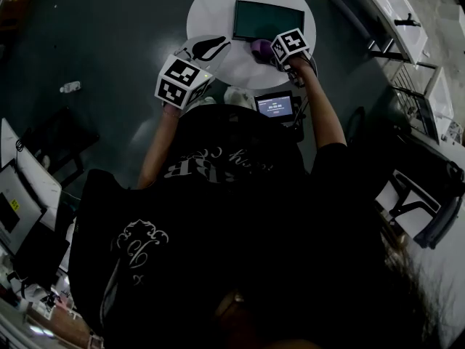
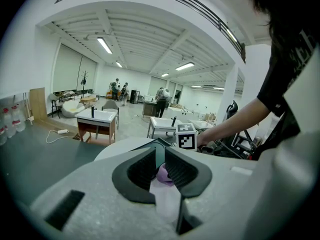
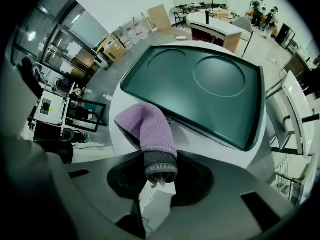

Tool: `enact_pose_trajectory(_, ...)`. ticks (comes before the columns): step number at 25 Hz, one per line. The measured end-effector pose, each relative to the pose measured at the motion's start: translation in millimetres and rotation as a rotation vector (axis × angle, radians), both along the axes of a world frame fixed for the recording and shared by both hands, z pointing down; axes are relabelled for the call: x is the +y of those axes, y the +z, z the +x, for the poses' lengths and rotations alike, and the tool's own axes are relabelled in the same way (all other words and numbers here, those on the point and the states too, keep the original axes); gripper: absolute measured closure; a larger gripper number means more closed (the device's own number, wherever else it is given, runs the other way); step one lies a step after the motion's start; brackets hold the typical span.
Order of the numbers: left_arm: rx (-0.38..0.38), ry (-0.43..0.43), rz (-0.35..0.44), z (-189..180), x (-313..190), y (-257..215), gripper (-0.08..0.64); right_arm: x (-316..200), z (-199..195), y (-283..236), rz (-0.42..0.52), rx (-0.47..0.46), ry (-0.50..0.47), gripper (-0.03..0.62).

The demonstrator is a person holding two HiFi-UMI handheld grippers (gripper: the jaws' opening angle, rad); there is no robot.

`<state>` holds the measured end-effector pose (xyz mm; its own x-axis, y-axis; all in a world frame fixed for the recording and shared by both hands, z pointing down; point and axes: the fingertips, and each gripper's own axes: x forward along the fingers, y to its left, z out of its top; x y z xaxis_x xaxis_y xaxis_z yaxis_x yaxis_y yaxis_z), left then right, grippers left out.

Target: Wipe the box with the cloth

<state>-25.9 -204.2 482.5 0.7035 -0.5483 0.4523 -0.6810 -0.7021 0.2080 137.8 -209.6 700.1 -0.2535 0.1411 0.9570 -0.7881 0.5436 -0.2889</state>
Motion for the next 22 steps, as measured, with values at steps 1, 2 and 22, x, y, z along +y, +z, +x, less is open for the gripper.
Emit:
enact_pose_trajectory(1, 0.001, 0.010, 0.001, 4, -1, 0, 0.494, 2, 6, -1, -0.004, -0.005, 0.014, 0.491)
enact_pose_trajectory(2, 0.003, 0.020, 0.001, 8, -1, 0, 0.494, 3, 11, -3, -0.007, -0.009, 0.025, 0.491)
enact_pose_trajectory(22, 0.026, 0.176, 0.014, 76, -22, -4, 0.494, 4, 140, -16, 0.027, 0.101, 0.266, 0.491)
